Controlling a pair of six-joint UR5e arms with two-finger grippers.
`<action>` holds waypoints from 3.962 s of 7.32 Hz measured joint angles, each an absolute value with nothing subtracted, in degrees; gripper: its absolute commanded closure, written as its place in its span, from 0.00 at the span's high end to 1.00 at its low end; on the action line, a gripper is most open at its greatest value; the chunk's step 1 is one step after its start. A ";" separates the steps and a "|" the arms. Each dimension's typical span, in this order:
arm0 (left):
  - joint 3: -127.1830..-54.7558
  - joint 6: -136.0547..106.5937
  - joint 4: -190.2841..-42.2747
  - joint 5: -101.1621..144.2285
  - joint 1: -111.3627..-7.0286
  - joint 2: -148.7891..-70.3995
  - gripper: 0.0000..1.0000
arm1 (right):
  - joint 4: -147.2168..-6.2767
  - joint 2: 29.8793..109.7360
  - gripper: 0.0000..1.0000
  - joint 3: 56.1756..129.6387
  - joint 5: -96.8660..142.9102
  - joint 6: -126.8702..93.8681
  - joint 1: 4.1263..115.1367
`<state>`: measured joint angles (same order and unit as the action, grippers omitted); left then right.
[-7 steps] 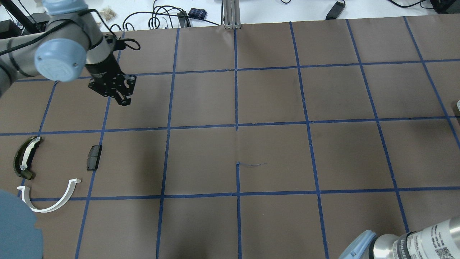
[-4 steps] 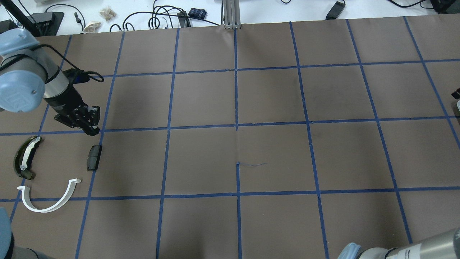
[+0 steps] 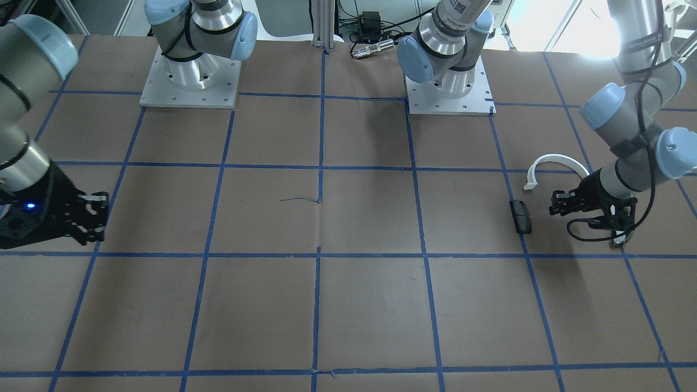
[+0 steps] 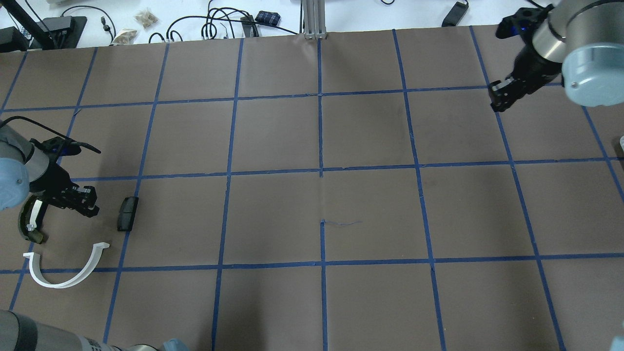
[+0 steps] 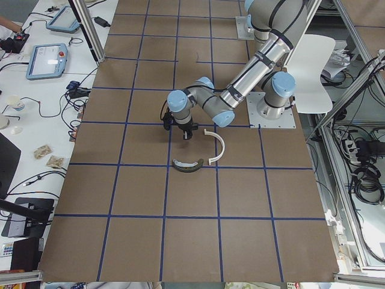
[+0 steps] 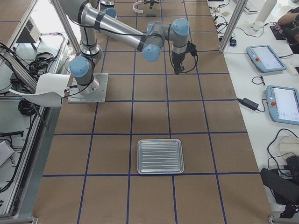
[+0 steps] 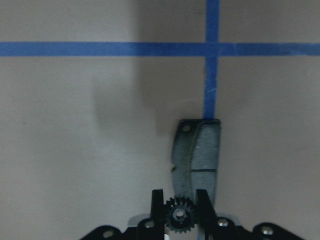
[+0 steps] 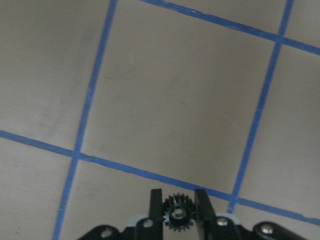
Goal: Place bearing gear from tray to pile
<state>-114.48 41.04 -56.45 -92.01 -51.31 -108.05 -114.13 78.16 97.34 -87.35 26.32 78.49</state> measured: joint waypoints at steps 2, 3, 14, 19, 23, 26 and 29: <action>-116.74 44.75 -52.27 -92.12 -48.74 -109.21 0.95 | -116.38 75.65 0.25 97.43 -86.71 5.85 90.89; -116.98 45.23 -50.27 -92.65 -48.26 -109.41 1.00 | -120.25 72.53 0.28 97.44 -86.75 -3.45 97.74; -101.01 19.22 -67.83 -88.40 -77.80 -105.45 1.00 | -102.04 78.12 1.00 83.71 -94.84 -8.54 94.96; -100.86 -13.94 -52.42 -87.73 -100.07 -113.06 1.00 | -90.74 87.88 1.00 82.98 -91.47 -3.01 87.66; -96.22 -22.59 -45.91 -88.45 -109.85 -121.50 1.00 | -90.37 88.58 1.00 86.66 -88.90 -3.08 88.14; -98.11 -22.62 -45.84 -88.86 -111.44 -122.48 0.68 | -90.48 88.59 1.00 87.07 -89.06 -2.88 88.23; -96.08 -22.01 -46.17 -88.77 -111.45 -123.28 0.47 | -90.73 88.27 1.00 87.10 -89.23 -2.67 88.14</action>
<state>-96.08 -22.01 -46.17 -88.77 -111.45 -123.28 -90.73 88.27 87.10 -89.23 -2.67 88.14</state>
